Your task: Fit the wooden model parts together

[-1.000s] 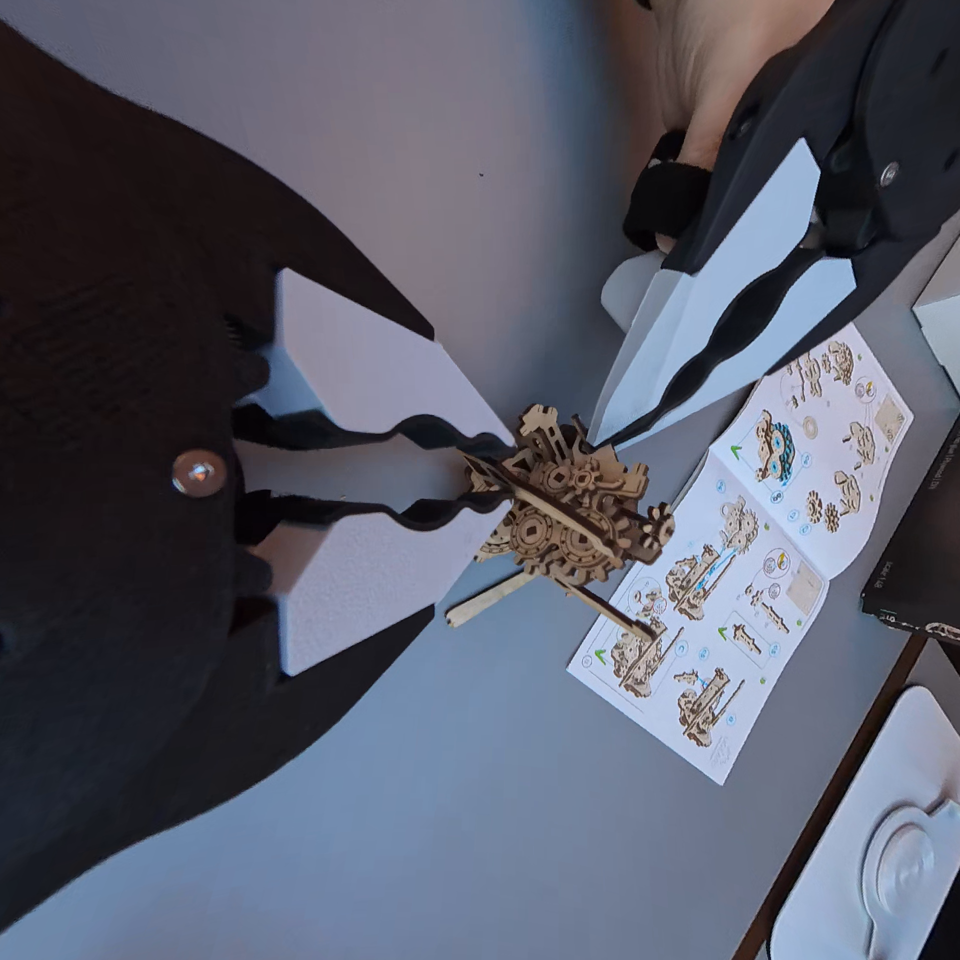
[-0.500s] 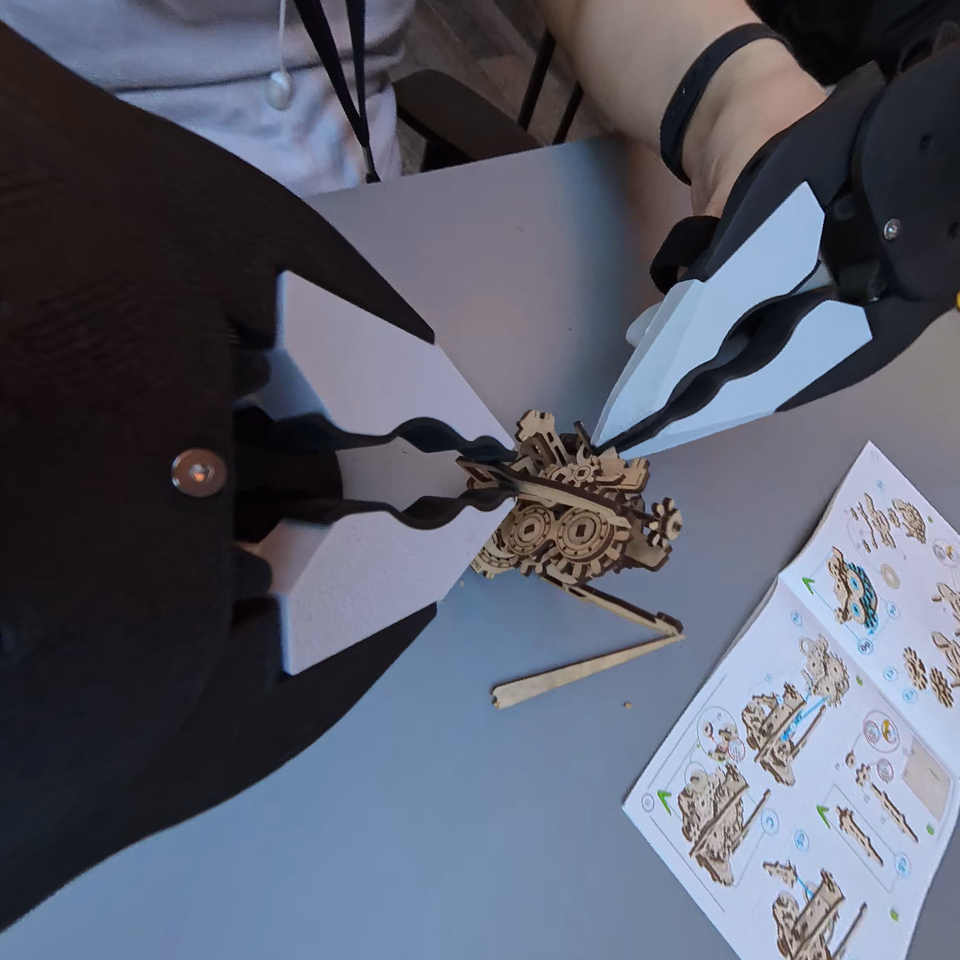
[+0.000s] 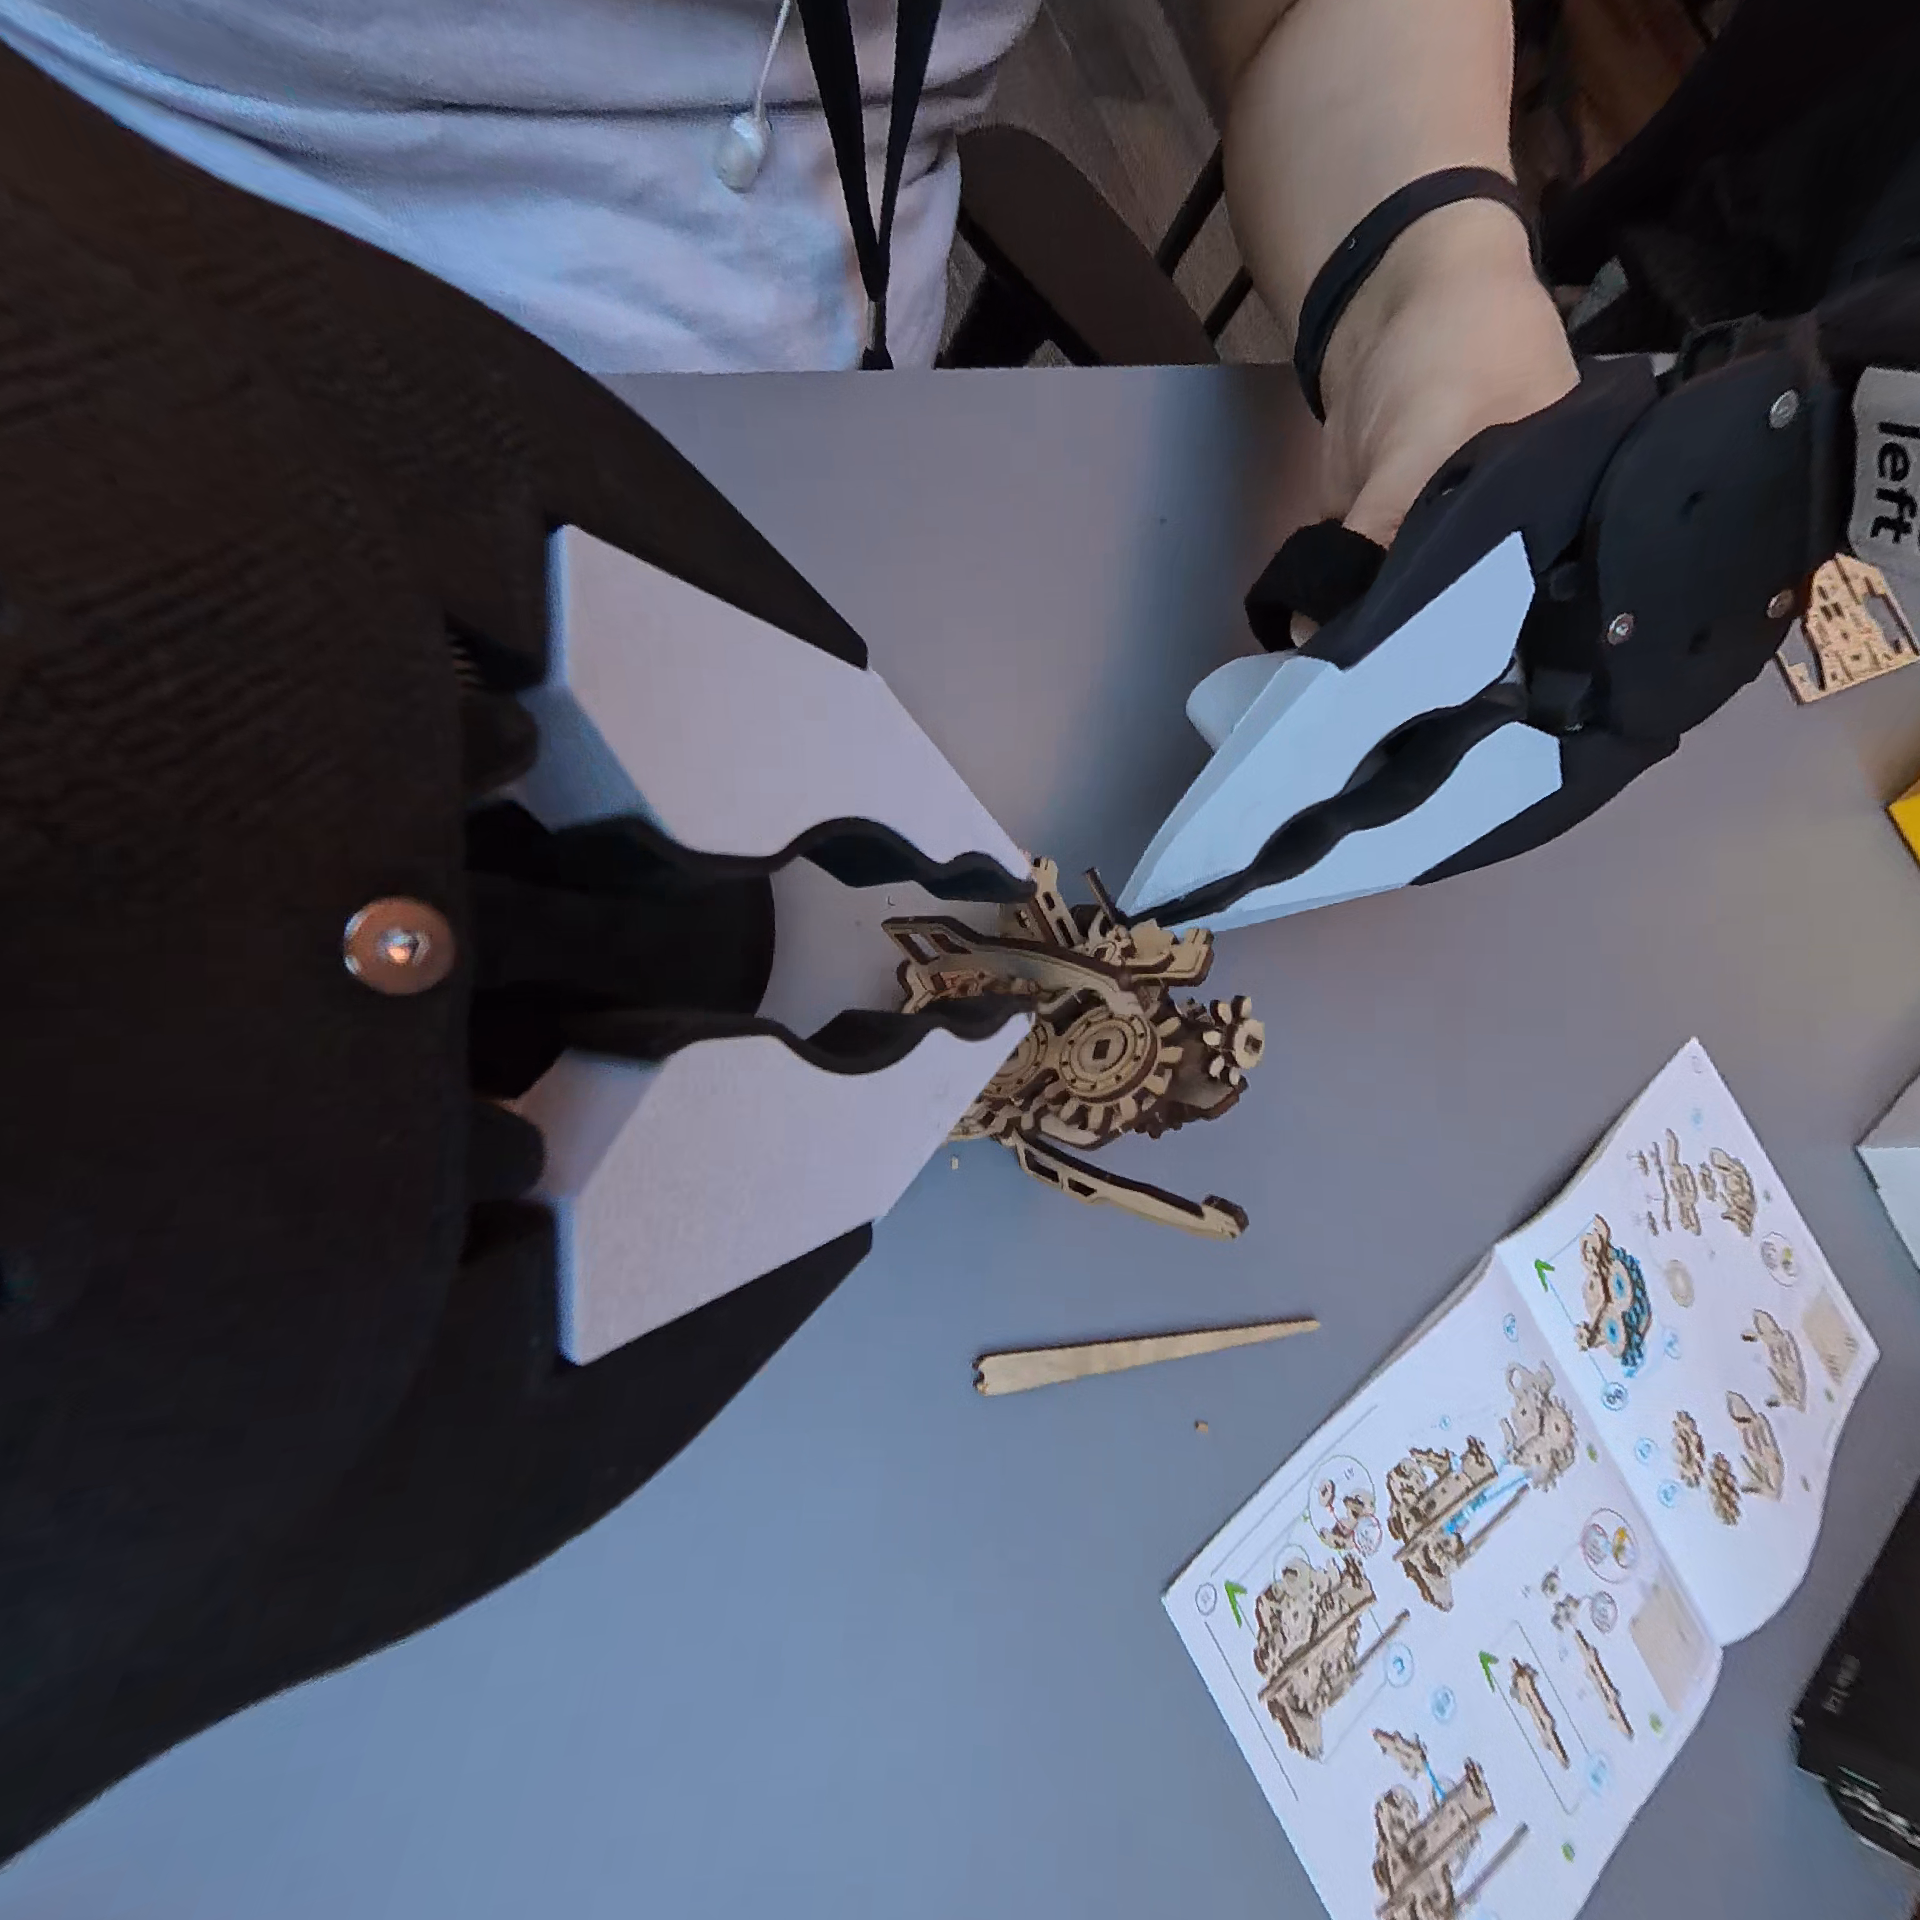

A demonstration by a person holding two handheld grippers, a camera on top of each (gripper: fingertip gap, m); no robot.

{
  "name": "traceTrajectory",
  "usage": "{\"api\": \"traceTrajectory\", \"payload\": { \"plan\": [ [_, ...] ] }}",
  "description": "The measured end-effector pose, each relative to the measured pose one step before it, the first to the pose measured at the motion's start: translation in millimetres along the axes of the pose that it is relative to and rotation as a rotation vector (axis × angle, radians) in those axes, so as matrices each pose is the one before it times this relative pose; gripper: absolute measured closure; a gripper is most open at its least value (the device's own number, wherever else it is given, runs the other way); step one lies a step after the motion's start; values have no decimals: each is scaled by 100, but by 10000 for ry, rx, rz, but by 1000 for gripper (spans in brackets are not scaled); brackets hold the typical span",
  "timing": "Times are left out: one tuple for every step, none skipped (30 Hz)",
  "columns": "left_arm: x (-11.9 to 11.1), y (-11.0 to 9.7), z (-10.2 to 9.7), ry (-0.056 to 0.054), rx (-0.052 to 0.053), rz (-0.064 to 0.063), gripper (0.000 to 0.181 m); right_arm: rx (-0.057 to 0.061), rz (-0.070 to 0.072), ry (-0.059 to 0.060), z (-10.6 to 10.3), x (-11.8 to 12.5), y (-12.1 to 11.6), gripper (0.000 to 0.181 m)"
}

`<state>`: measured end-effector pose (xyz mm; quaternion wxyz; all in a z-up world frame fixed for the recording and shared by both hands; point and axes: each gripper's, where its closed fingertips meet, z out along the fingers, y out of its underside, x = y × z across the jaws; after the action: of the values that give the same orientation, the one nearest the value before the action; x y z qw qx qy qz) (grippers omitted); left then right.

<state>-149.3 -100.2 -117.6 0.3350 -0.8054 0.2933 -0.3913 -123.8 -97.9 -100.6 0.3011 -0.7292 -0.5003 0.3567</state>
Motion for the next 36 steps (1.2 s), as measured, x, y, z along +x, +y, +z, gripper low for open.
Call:
{"api": "traceTrajectory", "payload": {
  "plan": [
    [15, 28, -31, -50, 17, 142, 180, 282, -260, 213, -350, 118, -100, 163],
    [66, 63, -28, -11, -12, 146, 180, 305, -256, 206, -350, 242, -102, 162],
    [16, 87, -21, -14, -38, 123, 180, 325, -206, 160, -349, 341, -127, 161],
    [14, 58, -33, 5, -20, 78, 180, 277, -96, 26, -321, 331, -69, 160],
    [23, 34, -45, 45, -9, 49, 180, 135, 98, -28, -251, 455, 36, 158],
    [-5, 48, -38, 53, -8, 16, 180, -6, 221, -82, -164, 552, 174, 156],
    [-33, 18, -35, 62, 4, -5, 180, -71, 203, -210, -29, 471, 256, 156],
    [-43, 12, -39, 75, 3, 6, 180, -123, 189, -383, 132, 238, 326, 155],
    [-93, -3, -40, 57, 7, 13, 180, -120, 166, -499, 245, -8, 270, 156],
    [-83, -26, -47, 63, 5, 35, 180, -55, 115, -551, 353, -230, 167, 156],
    [-27, 18, -29, 92, -32, 100, 180, -87, 11, -530, 389, -348, 170, 156],
    [-70, 61, -14, 67, -64, 130, 180, -127, -115, -358, 388, -204, 163, 156],
    [-73, 19, -46, 80, -47, 105, 181, -89, -194, -113, 312, 85, 75, 156],
    [1, 5, -17, 139, -42, 102, 181, 14, -191, -40, 247, 147, -89, 156],
    [-6, 13, 2, 139, -37, 105, 181, 85, -98, -131, 195, 16, -190, 155],
    [0, -14, 0, 148, -12, 67, 181, 89, 59, -171, 158, 13, -205, 155],
    [31, -6, 9, 152, -21, 42, 180, 23, 155, -208, 140, 6, -114, 156],
    [18, -9, 23, 121, -20, 57, 181, -56, 155, -204, 146, 10, 16, 156],
    [4, -10, 8, 94, -19, 69, 180, -86, 116, -176, 143, 15, 101, 156],
    [-28, -28, 14, 62, -23, 72, 180, -113, 127, -87, 133, 120, 181, 156],
    [-101, -59, -10, 8, -9, 50, 181, -123, 129, -159, 128, -15, 176, 157],
    [-129, -64, -15, -11, -2, 11, 181, -19, 99, -254, 139, -195, 40, 157],
    [-56, -42, 11, 37, -24, 6, 181, 85, 85, -229, 131, -191, -84, 158],
    [17, -22, 32, 73, -28, 22, 181, 71, 105, -161, 138, -86, -24, 159],
    [-13, -22, 21, 42, -10, 39, 180, -33, 80, -104, 114, -2, 129, 165],
    [-63, -30, 5, 0, 9, 70, 180, -108, 5, -123, 97, -61, 264, 169],
    [-62, -24, -12, 10, 12, 91, 180, 15, 76, -89, 16, -49, 39, 169],
    [-96, -8, -32, 7, 19, 91, 178, 56, 64, -30, -21, 23, -39, 169],
    [-187, -10, -39, -34, 24, 100, 173, 2, 48, -49, -1, -22, 51, 169],
    [-318, -26, -78, -93, 31, 114, 166, -37, 50, -67, 0, -41, 99, 169],
    [-321, -77, -97, -65, 59, 138, 162, 5, 61, -22, -3, -7, 18, 169],
    [-99, -121, -88, 100, 98, 188, 162, 22, 60, -6, 9, 16, -6, 170],
    [60, -166, -45, 200, 133, 217, 161, -16, 14, -38, 29, -54, 35, 169],
    [-56, -97, 28, 147, 88, 225, 160, -27, -26, -10, 15, -37, 47, 169],
    [-110, 29, 64, 123, -2, 248, 158, 12, -26, 40, -11, 18, -22, 170],
    [15, 47, 87, 206, -1, 248, 157, 2, -44, 36, -12, 7, -1, 170]
  ]
}}
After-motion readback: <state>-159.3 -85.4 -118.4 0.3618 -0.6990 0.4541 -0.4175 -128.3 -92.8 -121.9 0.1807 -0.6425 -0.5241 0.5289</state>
